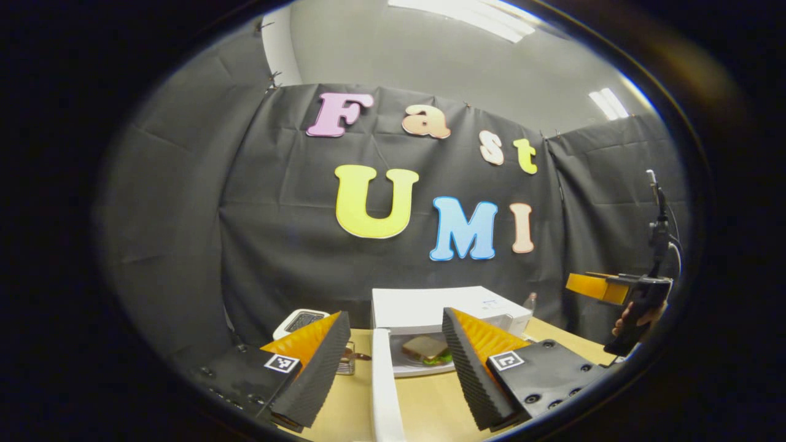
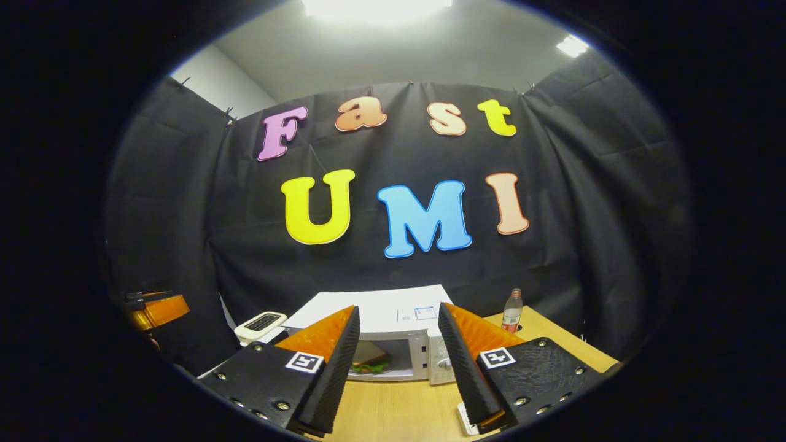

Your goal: Open the microwave oven with the left hand, put the food in, and close the microwave oven.

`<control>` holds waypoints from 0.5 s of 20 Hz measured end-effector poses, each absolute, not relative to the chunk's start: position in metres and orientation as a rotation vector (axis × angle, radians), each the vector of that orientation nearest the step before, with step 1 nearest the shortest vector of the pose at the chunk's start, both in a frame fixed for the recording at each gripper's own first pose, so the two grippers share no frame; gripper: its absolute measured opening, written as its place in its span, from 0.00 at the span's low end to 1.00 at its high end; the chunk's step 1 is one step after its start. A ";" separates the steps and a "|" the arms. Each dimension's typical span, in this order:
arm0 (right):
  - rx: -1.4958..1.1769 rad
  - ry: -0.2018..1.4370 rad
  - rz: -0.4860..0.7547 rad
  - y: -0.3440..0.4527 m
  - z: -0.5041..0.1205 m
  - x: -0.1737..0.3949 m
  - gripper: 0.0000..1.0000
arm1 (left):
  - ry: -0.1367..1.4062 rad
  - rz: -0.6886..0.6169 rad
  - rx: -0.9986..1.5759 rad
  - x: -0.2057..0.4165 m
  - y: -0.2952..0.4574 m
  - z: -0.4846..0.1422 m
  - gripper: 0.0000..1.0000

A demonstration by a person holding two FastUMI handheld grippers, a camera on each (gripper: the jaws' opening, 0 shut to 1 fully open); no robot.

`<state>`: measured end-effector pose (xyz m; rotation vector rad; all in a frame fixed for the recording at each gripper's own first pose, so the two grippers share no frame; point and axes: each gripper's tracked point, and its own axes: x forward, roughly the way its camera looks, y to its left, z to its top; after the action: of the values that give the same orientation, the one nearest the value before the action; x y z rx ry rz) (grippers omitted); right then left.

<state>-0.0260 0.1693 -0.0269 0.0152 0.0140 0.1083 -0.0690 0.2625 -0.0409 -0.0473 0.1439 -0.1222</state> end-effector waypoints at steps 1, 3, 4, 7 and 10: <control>-0.008 -0.004 0.107 0.167 -0.021 -0.028 0.77 | 0.153 -0.121 -0.058 -0.071 0.263 -0.046 0.96; -0.051 -0.037 0.102 0.163 -0.016 -0.029 0.84 | 0.172 -0.095 -0.067 -0.073 0.273 -0.054 0.97; -0.058 -0.045 0.108 0.163 -0.016 -0.027 0.98 | 0.181 -0.085 -0.068 -0.076 0.278 -0.057 0.96; -0.038 -0.049 0.112 0.166 -0.013 -0.034 1.00 | 0.222 -0.043 -0.056 -0.086 0.302 -0.070 0.95; -0.050 -0.061 0.123 0.169 -0.011 -0.031 1.00 | 0.301 -0.030 -0.030 -0.102 0.320 -0.097 0.79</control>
<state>-0.0311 0.1694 -0.0113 -0.0495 -0.0609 0.1226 -0.1022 0.3199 -0.0970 -0.0299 0.3014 -0.0299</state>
